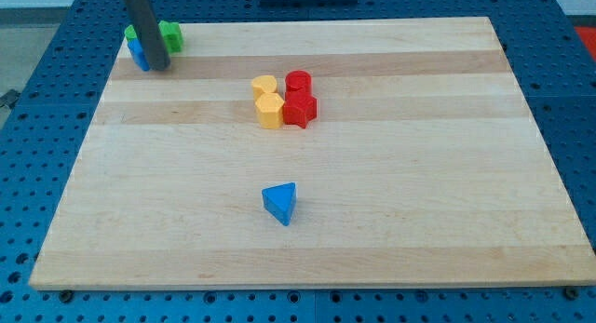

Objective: Move the blue triangle to the bottom of the red star

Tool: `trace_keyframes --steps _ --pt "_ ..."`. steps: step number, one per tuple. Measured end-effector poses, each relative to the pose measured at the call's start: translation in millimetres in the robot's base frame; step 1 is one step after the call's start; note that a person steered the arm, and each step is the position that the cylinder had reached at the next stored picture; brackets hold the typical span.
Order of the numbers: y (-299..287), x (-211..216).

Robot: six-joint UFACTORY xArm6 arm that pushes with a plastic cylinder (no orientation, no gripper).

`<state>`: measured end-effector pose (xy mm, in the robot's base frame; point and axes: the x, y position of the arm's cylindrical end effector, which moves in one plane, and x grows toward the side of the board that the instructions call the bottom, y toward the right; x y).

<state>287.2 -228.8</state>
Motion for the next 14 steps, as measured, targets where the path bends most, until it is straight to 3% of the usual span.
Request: trace_keyframes --steps 2,5,6,7,8,9,10,12,14 --pt "48.9 15.5" --pt "258.8 15.1" --pt "362.3 31.5" --pt "436.2 114.4" --pt "450.9 217.1" --pt "421.5 285.4" --pt "363.9 326.6" --pt "302.8 330.4" --pt "221.5 276.4"
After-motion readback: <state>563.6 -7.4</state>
